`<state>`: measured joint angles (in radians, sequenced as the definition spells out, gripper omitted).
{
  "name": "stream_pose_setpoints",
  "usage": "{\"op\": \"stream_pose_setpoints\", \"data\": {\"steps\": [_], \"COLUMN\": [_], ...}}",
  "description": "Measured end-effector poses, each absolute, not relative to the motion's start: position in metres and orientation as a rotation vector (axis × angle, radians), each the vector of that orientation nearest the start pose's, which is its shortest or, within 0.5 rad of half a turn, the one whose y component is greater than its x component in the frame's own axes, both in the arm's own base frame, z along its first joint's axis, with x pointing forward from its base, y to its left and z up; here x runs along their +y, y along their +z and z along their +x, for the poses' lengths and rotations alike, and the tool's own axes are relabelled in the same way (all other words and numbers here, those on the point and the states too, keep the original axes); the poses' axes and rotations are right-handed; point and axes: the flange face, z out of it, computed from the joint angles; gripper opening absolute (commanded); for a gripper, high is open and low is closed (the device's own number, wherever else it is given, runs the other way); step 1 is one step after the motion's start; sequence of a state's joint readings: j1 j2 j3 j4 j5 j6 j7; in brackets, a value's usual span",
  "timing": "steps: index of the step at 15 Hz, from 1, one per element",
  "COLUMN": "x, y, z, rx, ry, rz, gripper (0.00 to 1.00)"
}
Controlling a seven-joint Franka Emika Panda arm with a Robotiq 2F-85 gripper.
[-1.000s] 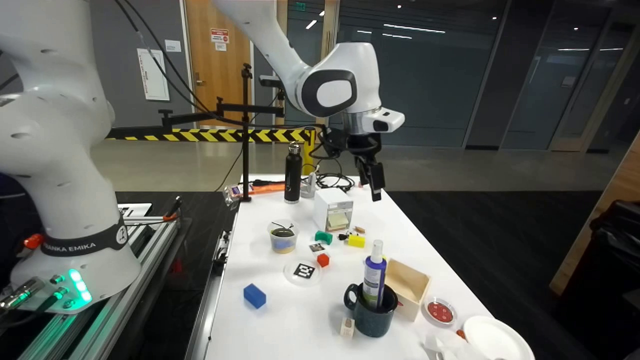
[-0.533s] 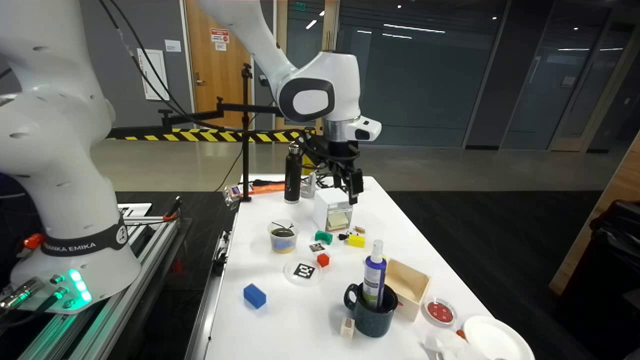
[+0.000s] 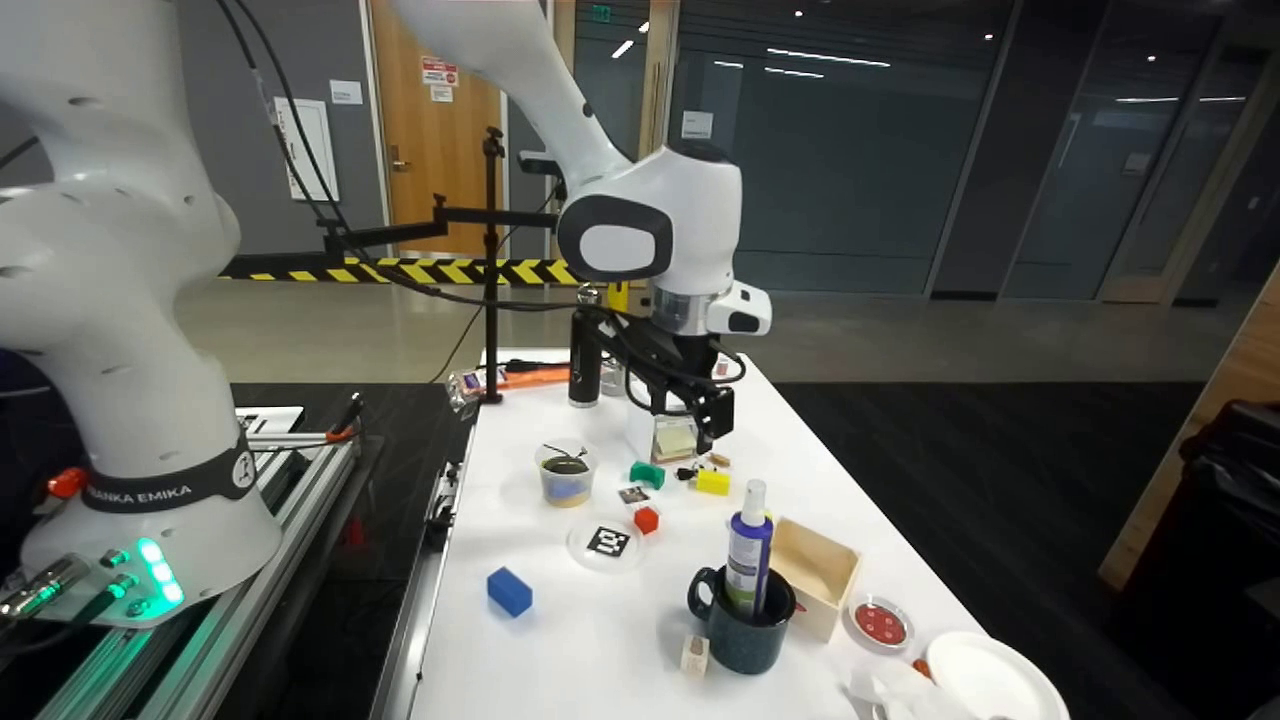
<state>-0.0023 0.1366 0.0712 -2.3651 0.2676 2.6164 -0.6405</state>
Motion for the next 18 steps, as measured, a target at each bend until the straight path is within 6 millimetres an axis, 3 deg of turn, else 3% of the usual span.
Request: {"op": "stream_pose_setpoints", "data": {"steps": [4, 10, 12, 16, 18], "x": [0.012, 0.035, 0.044, 0.042, 0.044], "y": [0.263, 0.267, 0.267, 0.266, 0.265], "z": [0.521, 0.525, 0.524, 0.525, 0.525], "rx": [-0.91, -1.153, -1.181, -1.175, -1.091], "ry": [-0.205, -0.242, -0.241, -0.239, -0.23], "rz": [-2.876, -2.776, -2.761, -2.764, -2.793], "gripper": [1.0, 1.0, 1.0, 1.0, 1.0]}}
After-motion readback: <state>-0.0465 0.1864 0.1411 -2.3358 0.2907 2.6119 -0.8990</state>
